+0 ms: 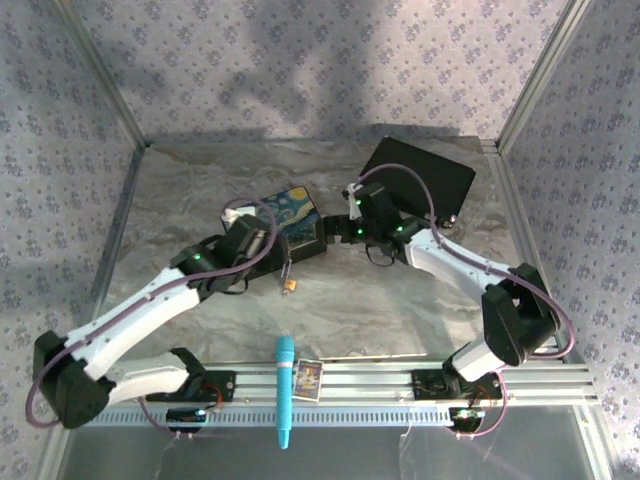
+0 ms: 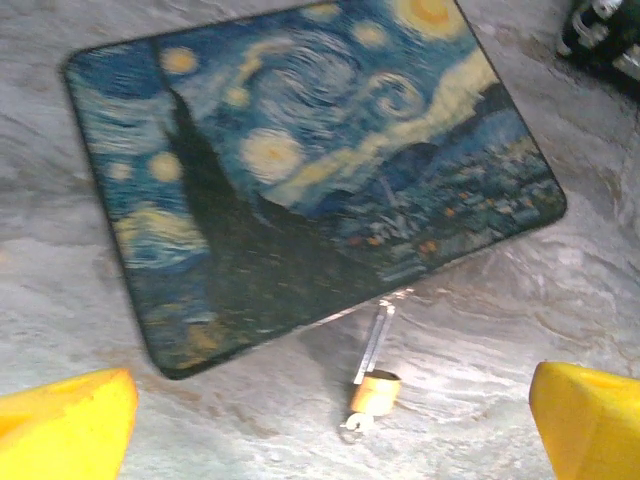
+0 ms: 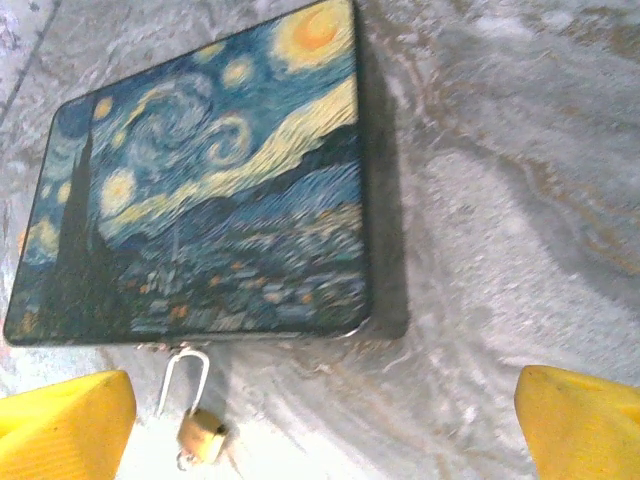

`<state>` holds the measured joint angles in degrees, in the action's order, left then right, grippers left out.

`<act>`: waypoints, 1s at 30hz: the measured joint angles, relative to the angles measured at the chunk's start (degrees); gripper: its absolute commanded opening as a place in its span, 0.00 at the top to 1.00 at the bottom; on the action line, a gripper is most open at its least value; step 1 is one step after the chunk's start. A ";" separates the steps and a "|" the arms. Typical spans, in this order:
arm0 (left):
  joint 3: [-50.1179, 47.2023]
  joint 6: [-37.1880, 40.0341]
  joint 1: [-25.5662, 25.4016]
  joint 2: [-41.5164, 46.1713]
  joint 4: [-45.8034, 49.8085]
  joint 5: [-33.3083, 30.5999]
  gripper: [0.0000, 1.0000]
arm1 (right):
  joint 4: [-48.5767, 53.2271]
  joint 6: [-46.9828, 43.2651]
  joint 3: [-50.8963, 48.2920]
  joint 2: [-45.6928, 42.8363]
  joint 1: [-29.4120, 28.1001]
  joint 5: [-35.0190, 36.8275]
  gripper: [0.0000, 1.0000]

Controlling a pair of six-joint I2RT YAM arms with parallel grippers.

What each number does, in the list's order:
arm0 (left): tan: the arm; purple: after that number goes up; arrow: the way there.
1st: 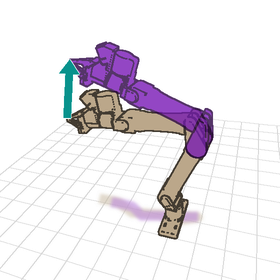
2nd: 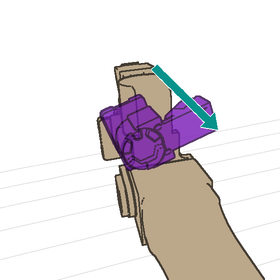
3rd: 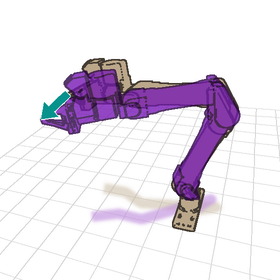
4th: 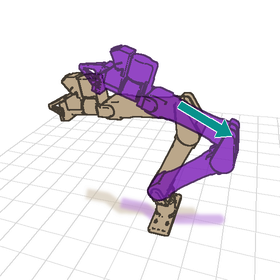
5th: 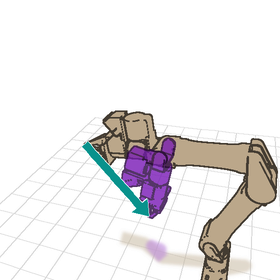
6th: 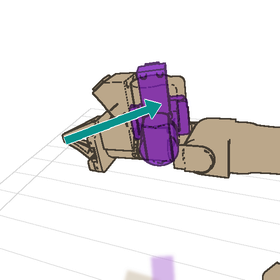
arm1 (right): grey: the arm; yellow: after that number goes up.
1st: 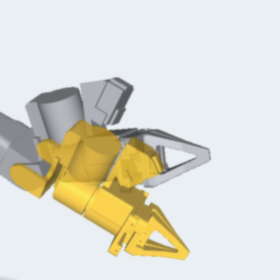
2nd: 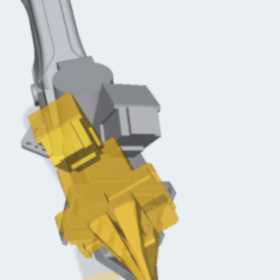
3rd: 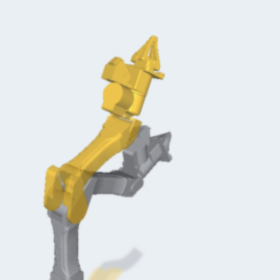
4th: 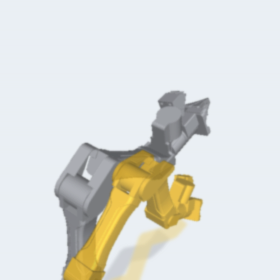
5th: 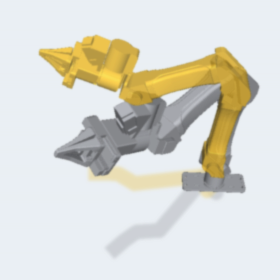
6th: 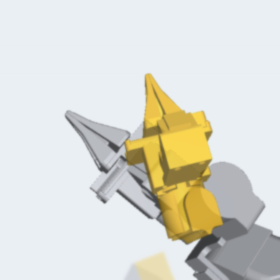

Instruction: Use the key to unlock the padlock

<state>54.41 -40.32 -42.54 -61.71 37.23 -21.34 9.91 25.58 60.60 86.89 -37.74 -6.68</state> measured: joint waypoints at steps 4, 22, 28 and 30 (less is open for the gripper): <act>-2.91 2.40 5.73 3.19 0.98 1.64 0.00 | 1.05 3.98 0.00 2.86 -8.24 2.29 0.10; -7.13 4.28 7.74 1.79 0.02 6.58 0.00 | -3.82 13.03 2.89 20.02 -19.80 9.31 0.34; -7.13 3.82 7.74 0.96 -0.24 7.34 0.00 | -4.04 13.09 5.86 23.30 -20.37 10.97 0.36; -7.21 3.63 7.74 0.96 -0.59 7.91 0.00 | -2.82 13.62 7.13 24.04 -20.57 12.11 0.42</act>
<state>47.20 -36.69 -34.81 -60.75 36.64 -13.43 7.09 39.20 67.72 110.93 -58.30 5.43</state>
